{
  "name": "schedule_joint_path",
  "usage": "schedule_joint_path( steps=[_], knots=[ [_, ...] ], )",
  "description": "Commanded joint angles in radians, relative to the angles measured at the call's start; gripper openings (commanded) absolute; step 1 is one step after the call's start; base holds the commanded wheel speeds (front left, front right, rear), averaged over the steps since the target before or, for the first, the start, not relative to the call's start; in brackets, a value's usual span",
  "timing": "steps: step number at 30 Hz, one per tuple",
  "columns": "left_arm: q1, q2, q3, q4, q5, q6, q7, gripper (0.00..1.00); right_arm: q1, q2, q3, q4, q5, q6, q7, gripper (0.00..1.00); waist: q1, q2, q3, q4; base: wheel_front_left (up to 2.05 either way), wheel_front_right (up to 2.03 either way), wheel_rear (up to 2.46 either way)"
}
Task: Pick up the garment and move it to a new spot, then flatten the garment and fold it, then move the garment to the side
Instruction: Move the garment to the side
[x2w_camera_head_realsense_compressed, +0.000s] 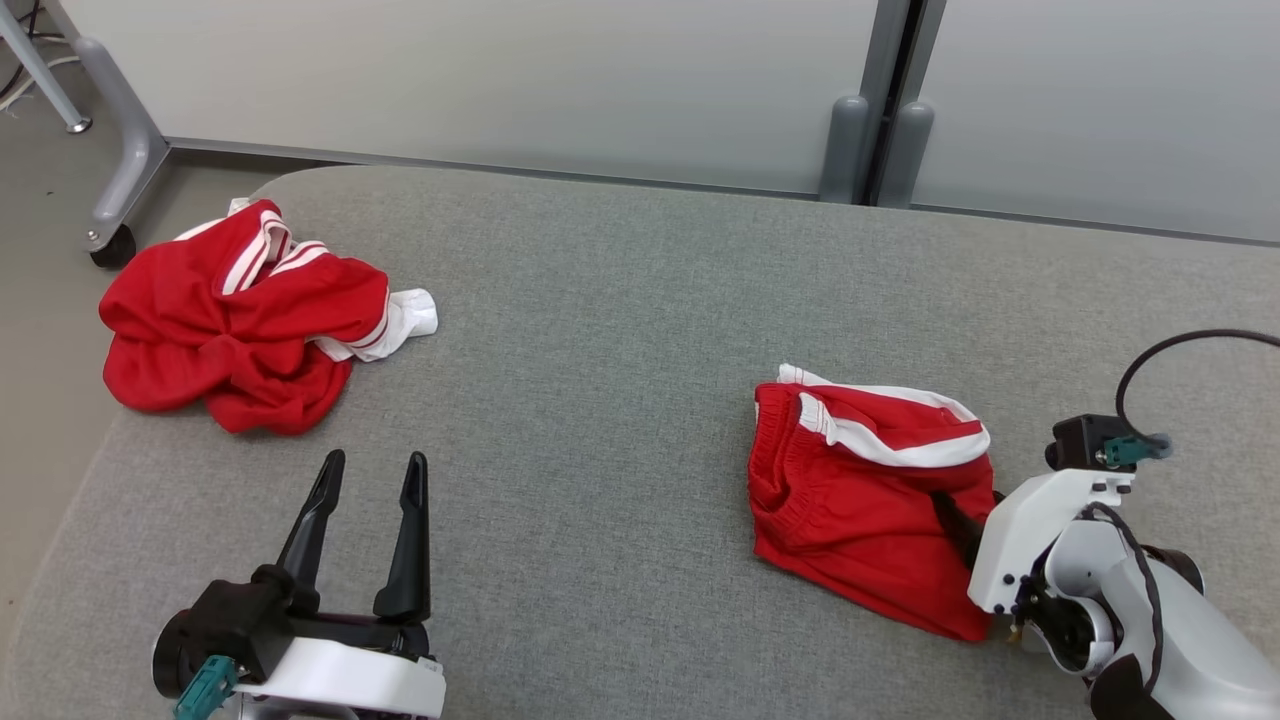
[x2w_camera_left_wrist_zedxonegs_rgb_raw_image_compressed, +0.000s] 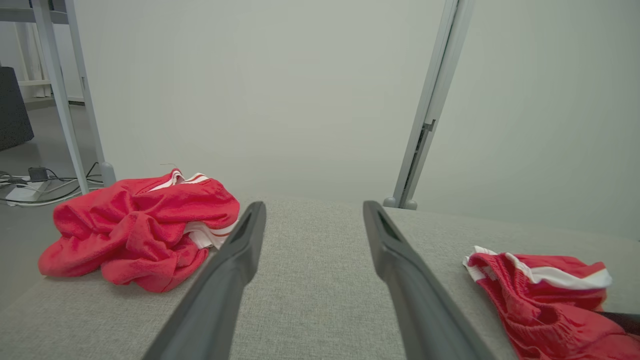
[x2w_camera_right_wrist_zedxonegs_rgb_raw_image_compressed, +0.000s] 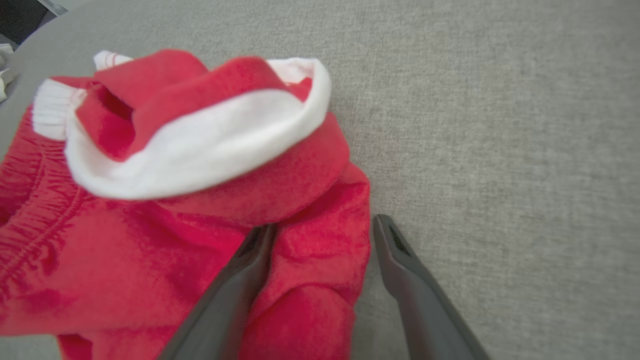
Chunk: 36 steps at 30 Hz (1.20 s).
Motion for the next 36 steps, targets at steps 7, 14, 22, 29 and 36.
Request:
schedule_joint_path(
  steps=[7,14,22,29,36],
  knots=[
    [-0.018,0.002,0.003,0.004,0.004,-0.002,-0.002,1.0,-0.024,0.005,0.016,0.008,0.056,0.002,-0.006,0.0,0.0,0.0,0.003,0.002,0.0,0.0,0.0],
    [-0.023,0.002,-0.012,-0.01,0.012,-0.011,-0.002,1.0,-0.054,-0.031,0.042,-0.023,0.083,0.002,-0.04,0.0,0.0,0.0,-0.013,-0.07,0.0,0.0,0.0],
    [-0.036,0.002,-0.054,-0.031,0.019,-0.019,-0.001,1.0,-0.067,-0.07,0.082,-0.072,0.101,0.002,-0.054,0.0,0.0,0.0,-0.02,-0.245,0.0,0.0,0.0],
    [-0.076,0.003,-0.107,-0.024,0.035,-0.033,-0.001,1.0,-0.088,-0.091,0.101,-0.11,0.118,0.002,-0.067,0.0,0.0,0.0,0.012,-0.408,0.0,0.0,0.0],
    [-0.137,0.023,-0.148,-0.009,0.052,-0.039,-0.001,1.0,-0.116,-0.104,0.114,-0.136,0.141,0.002,-0.099,0.0,0.0,0.0,0.075,-0.515,0.0,0.0,0.0]
  ],
)
